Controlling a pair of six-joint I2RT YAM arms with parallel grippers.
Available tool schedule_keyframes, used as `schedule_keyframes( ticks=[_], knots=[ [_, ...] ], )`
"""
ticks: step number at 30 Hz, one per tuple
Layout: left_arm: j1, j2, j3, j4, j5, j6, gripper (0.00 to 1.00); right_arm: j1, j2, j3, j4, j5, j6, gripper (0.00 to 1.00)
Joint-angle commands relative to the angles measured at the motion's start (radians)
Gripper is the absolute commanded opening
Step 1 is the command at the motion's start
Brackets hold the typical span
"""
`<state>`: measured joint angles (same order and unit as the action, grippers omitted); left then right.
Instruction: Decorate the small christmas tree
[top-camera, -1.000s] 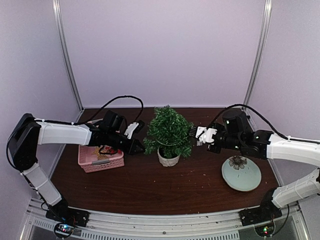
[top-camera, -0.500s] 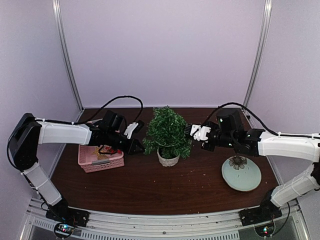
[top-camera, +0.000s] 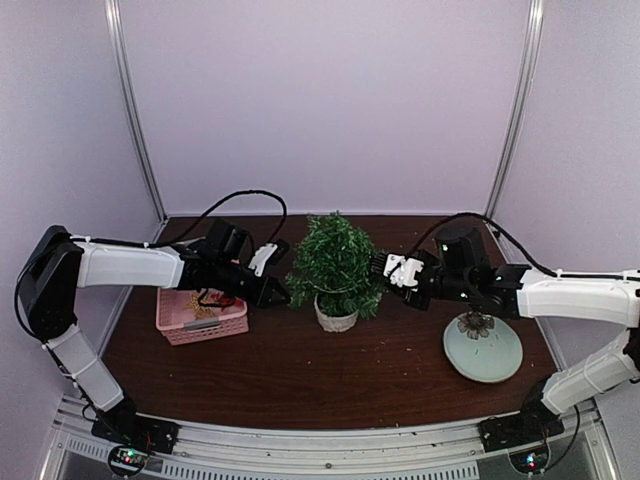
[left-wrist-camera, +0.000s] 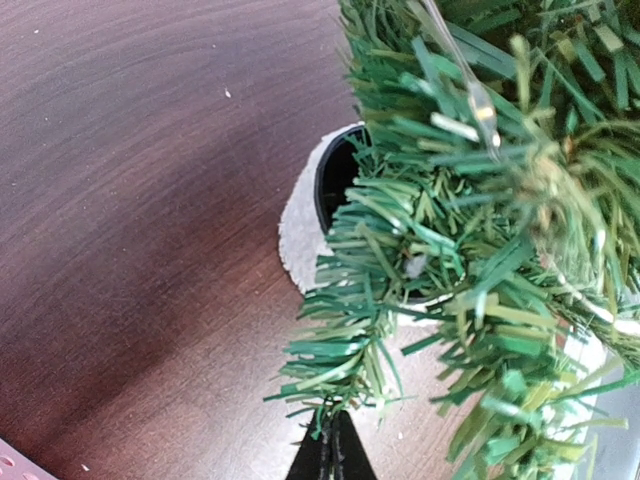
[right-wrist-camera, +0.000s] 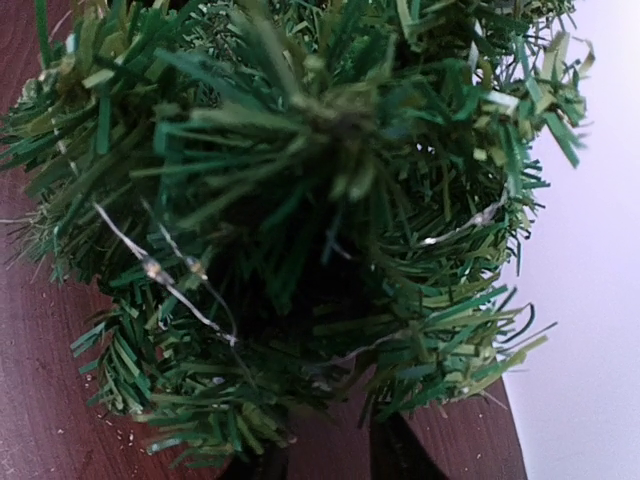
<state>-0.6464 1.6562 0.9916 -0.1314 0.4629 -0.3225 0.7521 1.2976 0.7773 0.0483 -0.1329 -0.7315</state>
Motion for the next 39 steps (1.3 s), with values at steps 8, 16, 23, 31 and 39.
schedule_keyframes(
  ticks=[8,16,23,31,39],
  knots=[
    [0.01,0.007,0.031,0.043,0.002,0.012,0.0,-0.005,-0.088,-0.044,-0.041,-0.003,0.04,0.56],
    [0.011,-0.018,0.036,0.044,0.01,0.022,0.31,-0.006,-0.171,-0.044,-0.087,0.011,0.088,0.86],
    [0.021,-0.072,0.044,-0.006,0.017,0.02,0.59,-0.005,-0.244,-0.054,-0.128,0.028,0.134,1.0],
    [0.064,-0.264,-0.057,-0.1,-0.007,0.017,0.8,-0.005,-0.329,-0.071,-0.171,0.111,0.19,0.99],
    [0.275,-0.469,-0.147,-0.254,-0.152,-0.09,0.8,-0.011,-0.346,-0.015,-0.245,0.198,0.329,0.99]
  ],
)
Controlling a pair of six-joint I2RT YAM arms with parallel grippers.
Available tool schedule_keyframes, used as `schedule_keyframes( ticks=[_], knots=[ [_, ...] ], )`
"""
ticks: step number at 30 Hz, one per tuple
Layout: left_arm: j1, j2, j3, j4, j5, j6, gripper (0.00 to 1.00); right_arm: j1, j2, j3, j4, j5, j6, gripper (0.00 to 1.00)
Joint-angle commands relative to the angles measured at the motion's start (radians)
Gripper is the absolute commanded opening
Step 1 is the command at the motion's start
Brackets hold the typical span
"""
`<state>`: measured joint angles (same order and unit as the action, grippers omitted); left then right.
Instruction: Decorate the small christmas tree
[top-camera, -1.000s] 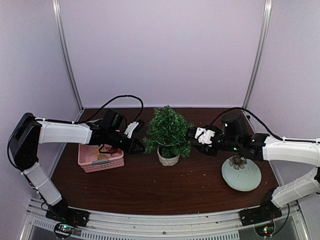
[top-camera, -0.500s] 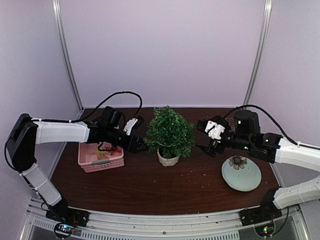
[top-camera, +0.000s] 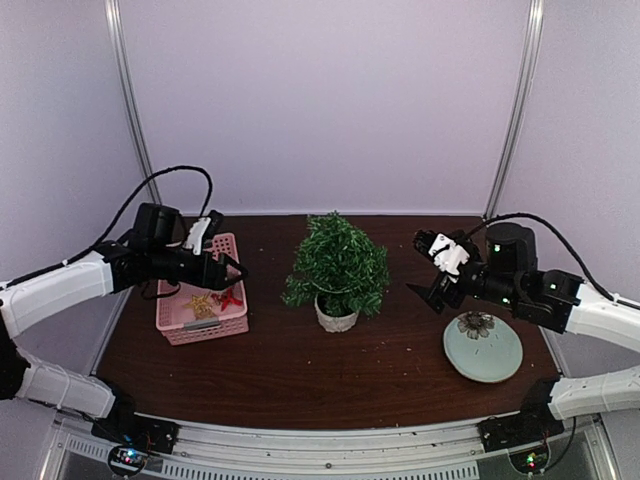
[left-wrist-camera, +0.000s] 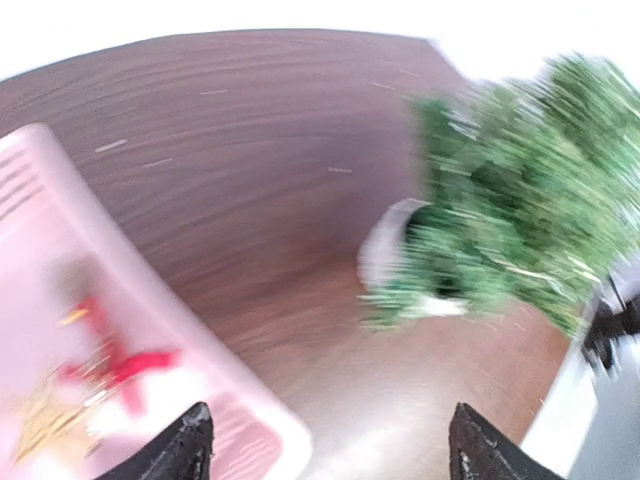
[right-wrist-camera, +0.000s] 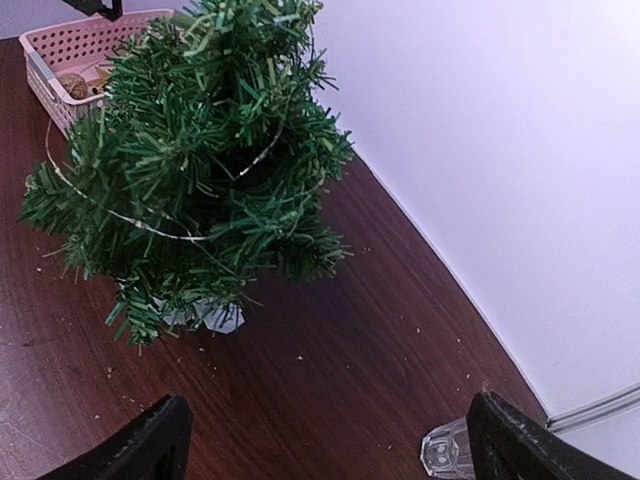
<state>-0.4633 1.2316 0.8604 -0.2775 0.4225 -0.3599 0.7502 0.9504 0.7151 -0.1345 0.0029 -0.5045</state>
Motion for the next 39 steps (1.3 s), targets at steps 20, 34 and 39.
schedule_keyframes(
  ticks=[20,34,39],
  knots=[
    [0.195,0.345,0.249,-0.586,-0.6,-0.493,0.51,-0.064,0.122,0.191,-0.097,0.048,0.283,0.99],
    [0.189,0.267,0.135,-0.5,-0.215,-0.248,0.64,-0.066,0.124,0.214,-0.149,0.046,0.293,1.0],
    [0.189,0.271,0.1,-0.49,-0.216,-0.231,0.71,-0.066,0.121,0.203,-0.143,0.028,0.312,1.0]
  ],
)
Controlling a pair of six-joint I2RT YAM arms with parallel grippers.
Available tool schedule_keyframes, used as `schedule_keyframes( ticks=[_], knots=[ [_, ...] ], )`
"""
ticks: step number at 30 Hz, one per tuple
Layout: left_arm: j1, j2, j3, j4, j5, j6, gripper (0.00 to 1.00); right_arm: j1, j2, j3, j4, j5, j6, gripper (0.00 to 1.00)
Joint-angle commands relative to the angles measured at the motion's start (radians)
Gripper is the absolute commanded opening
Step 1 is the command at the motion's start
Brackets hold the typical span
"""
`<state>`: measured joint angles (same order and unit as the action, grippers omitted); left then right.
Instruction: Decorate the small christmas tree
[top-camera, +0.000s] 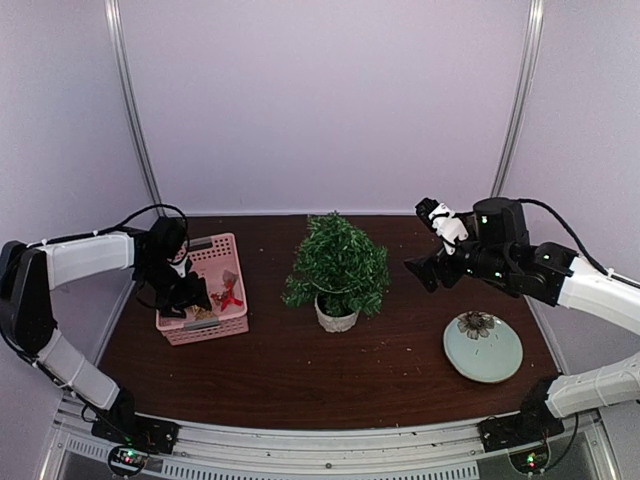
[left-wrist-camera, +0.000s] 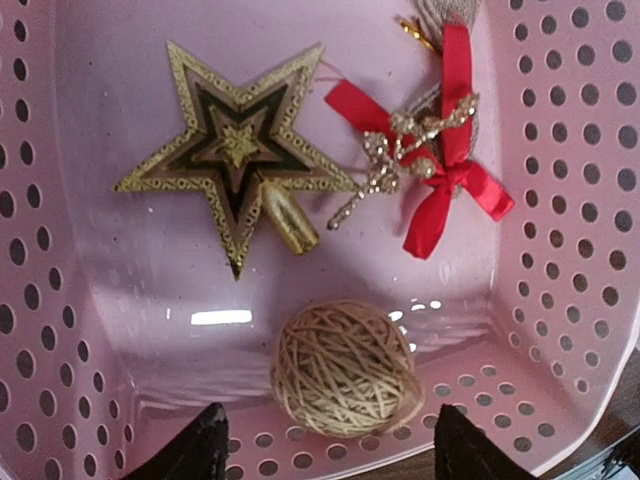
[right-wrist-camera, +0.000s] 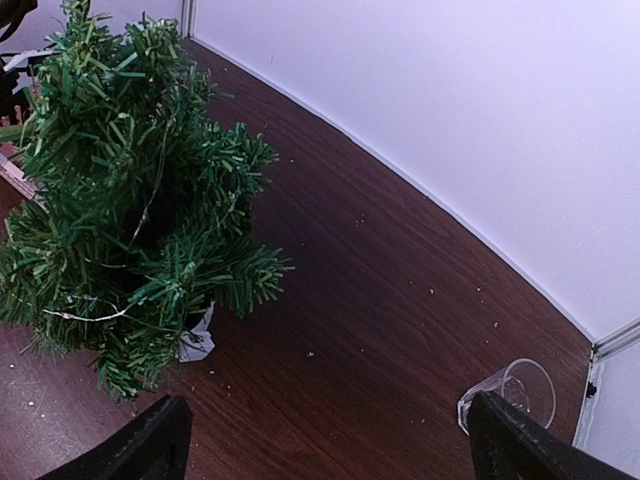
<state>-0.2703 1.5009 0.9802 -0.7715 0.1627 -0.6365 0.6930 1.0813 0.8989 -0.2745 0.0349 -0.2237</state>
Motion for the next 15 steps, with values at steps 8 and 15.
schedule_keyframes(
  ticks=[8,15],
  knots=[
    [-0.004,0.141,0.008,0.074,0.089,0.04,0.67,-0.009,0.014,0.045,0.001,-0.032,0.026,1.0],
    [-0.004,0.205,0.035,0.089,0.096,0.016,0.58,-0.009,0.026,0.067,0.0,-0.033,0.02,1.0]
  ],
)
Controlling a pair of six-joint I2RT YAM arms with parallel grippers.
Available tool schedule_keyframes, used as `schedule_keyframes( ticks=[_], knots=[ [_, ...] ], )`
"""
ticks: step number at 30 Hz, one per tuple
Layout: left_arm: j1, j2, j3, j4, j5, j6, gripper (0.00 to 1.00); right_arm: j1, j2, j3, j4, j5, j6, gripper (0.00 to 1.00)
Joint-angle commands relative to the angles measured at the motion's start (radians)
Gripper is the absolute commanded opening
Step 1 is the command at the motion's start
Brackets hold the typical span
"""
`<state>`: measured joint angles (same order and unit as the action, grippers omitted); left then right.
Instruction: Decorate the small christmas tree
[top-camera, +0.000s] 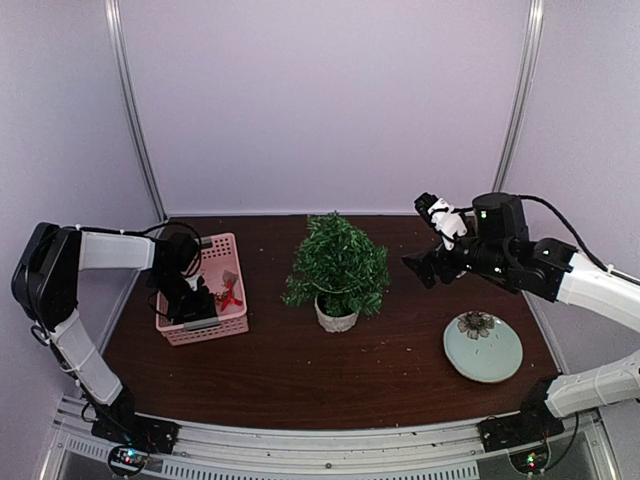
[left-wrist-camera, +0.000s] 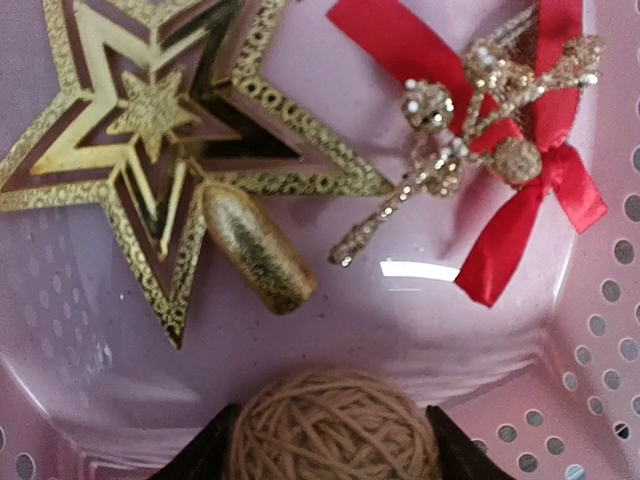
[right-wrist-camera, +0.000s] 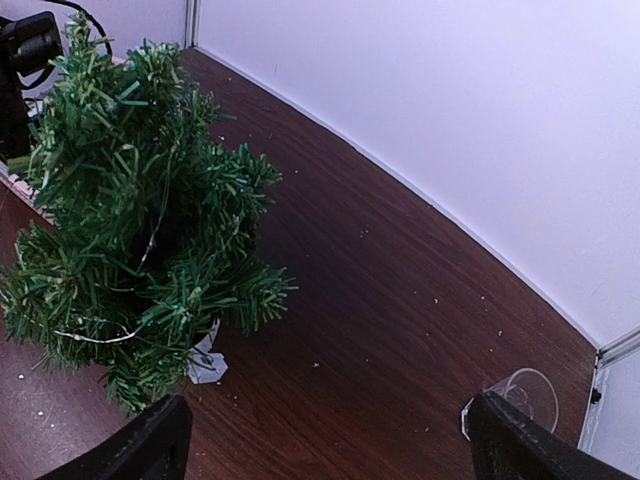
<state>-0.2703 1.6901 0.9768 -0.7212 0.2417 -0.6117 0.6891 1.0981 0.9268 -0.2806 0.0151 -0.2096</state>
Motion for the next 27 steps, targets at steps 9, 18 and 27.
schedule_keyframes(
  ticks=[9,18,27],
  knots=[
    [0.001,-0.097,0.074,0.043,-0.029,-0.072,0.39,-0.005,0.062,0.133,-0.007,-0.101,0.056,0.99],
    [0.002,-0.24,0.073,0.164,0.039,-0.155,0.37,0.014,0.149,0.266,-0.02,-0.205,0.143,0.97],
    [-0.01,-0.416,-0.004,0.482,0.326,-0.186,0.33,0.131,0.201,0.373,-0.033,-0.242,0.097,0.93]
  ],
)
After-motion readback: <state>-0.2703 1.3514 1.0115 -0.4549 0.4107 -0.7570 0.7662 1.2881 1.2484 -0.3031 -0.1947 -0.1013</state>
